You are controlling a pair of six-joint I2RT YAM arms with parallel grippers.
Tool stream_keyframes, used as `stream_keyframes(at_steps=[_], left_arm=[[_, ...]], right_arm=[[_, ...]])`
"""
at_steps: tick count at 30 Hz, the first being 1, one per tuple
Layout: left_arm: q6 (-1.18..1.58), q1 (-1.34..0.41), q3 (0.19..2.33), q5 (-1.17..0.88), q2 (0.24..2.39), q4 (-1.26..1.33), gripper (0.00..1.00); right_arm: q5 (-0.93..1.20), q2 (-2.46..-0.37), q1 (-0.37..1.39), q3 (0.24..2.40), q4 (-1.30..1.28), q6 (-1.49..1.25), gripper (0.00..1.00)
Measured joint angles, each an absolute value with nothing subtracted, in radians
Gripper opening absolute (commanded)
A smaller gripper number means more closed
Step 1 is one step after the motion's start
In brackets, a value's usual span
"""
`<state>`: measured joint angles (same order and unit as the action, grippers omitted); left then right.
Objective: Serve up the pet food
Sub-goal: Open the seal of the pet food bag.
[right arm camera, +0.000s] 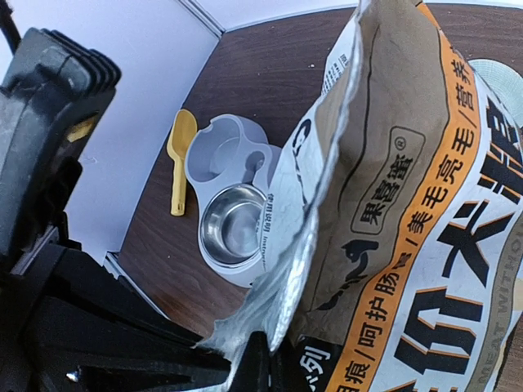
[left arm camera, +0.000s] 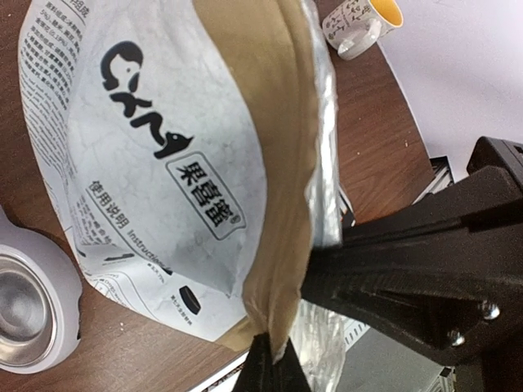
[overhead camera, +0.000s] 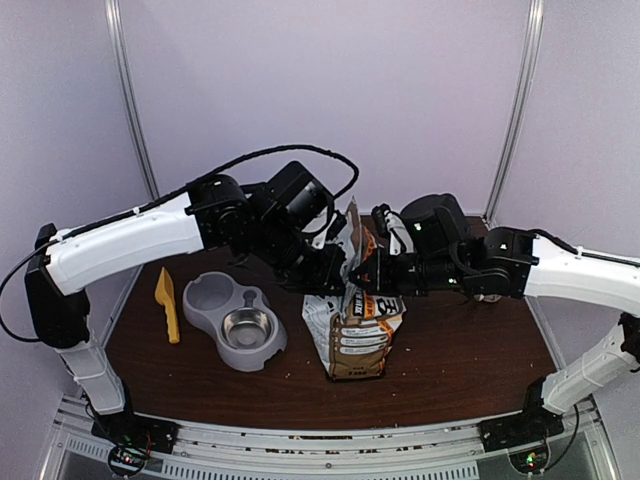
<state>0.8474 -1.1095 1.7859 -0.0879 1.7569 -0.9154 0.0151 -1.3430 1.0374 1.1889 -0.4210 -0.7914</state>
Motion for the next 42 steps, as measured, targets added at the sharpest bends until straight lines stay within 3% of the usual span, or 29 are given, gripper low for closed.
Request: stream_keyframes(at_steps=[18,23,25,29,33,42], left_arm=[[0.841,-1.122,1.767,-0.015,1.689,-0.854,0.0],[0.823,-1.122,1.767,-0.009,1.681,-0.841,0.34],[0.82,-1.117,1.774,0.006,1.673,-0.847,0.48],[0.819,-1.091,1.793,0.028,1.662,-0.873,0.66],[0.807,-1.052,1.827,0.044,1.663,-0.9,0.76],[0.74,-1.026,2.002,0.05,1.755,-0.947,0.87]], right_arm=[[-0.163,-1.259,1.044,1.243,-0.613,-0.797,0.0],[-0.174,-1.253,1.044,1.259,-0.652,-0.794,0.0],[-0.178,-1.253,1.043,1.265,-0.666,-0.791,0.11],[-0.19,-1.245,1.042,1.287,-0.696,-0.781,0.31],[-0.205,-1.226,1.04,1.328,-0.75,-0.753,0.4],[-0.199,-1.251,0.985,1.45,-0.799,-0.675,0.47]])
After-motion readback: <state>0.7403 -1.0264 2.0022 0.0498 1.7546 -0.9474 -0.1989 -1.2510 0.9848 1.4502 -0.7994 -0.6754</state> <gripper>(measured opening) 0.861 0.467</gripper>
